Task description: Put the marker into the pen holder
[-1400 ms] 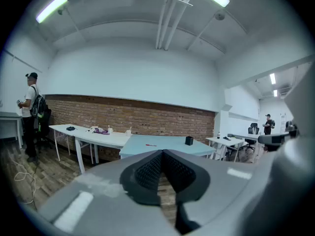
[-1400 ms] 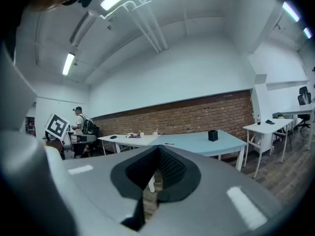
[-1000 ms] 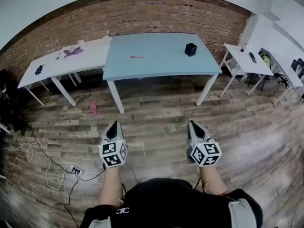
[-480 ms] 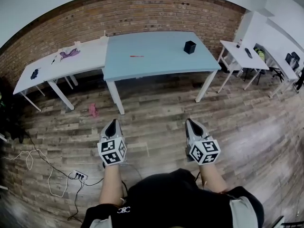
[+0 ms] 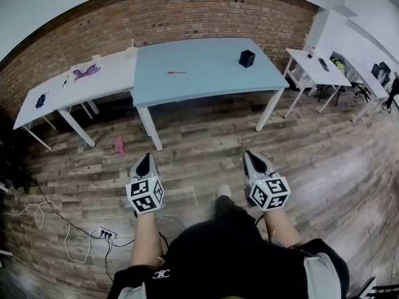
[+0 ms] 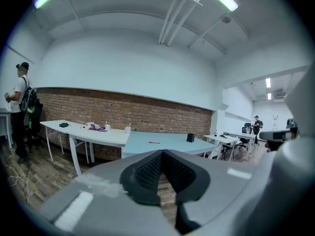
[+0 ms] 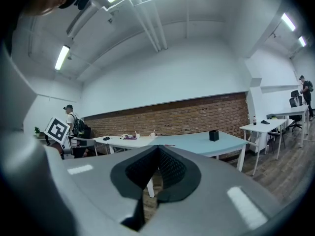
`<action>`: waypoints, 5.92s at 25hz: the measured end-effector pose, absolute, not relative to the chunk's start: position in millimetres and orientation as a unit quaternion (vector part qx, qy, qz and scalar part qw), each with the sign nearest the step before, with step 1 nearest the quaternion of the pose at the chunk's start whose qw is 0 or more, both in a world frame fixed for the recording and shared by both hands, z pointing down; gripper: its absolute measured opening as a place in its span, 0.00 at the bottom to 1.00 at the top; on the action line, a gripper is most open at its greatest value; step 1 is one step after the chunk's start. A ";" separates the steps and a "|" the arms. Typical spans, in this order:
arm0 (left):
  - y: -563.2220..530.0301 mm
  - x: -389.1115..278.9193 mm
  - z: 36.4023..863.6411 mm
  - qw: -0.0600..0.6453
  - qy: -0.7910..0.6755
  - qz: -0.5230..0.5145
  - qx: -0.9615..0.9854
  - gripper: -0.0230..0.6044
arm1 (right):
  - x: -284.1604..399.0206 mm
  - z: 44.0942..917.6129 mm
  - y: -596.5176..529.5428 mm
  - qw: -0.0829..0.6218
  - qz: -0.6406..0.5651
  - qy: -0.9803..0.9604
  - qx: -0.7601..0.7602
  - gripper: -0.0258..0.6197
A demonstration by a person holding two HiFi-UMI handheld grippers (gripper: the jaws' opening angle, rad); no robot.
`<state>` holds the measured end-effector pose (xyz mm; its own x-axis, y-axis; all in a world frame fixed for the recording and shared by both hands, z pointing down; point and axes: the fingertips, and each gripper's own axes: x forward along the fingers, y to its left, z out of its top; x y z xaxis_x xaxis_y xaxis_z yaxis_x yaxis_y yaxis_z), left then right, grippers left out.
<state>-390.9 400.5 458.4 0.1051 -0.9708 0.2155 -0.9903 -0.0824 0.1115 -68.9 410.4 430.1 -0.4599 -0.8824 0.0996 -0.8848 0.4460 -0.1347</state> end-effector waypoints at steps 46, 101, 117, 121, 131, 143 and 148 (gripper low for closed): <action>-42.8 -314.1 463.9 0.084 -0.692 0.158 0.699 0.05 | -38.5 465.8 -73.6 0.048 0.152 -0.911 0.381 0.04; -301.3 -404.6 712.3 0.039 -0.123 0.642 0.755 0.23 | -49.3 511.7 -323.0 0.121 0.229 -0.821 0.509 0.04; -305.3 -402.2 710.9 0.137 -0.141 0.577 0.793 0.15 | -56.2 520.6 -295.5 0.135 0.225 -0.842 0.471 0.05; -299.0 -395.4 705.7 0.129 -0.132 0.574 0.798 0.15 | -50.6 513.5 -294.2 0.122 0.224 -0.843 0.474 0.04; -362.9 -365.3 582.1 -0.006 -0.265 0.408 0.874 0.15 | -72.5 505.3 -281.7 0.125 0.201 -0.846 0.478 0.05; -347.5 -351.9 561.3 -0.046 -0.276 0.341 0.897 0.15 | -109.6 491.3 -270.1 0.163 0.151 -0.860 0.459 0.04; -339.1 -331.5 560.7 -0.046 -0.280 0.334 0.899 0.15 | -91.0 489.9 -268.7 0.156 0.153 -0.864 0.454 0.04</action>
<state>-331.5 -339.1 560.7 0.6200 -0.5341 0.5747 -0.4720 -0.8391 -0.2705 -91.0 -268.7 489.9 -0.5394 -0.7368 0.4076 -0.8319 0.5412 -0.1226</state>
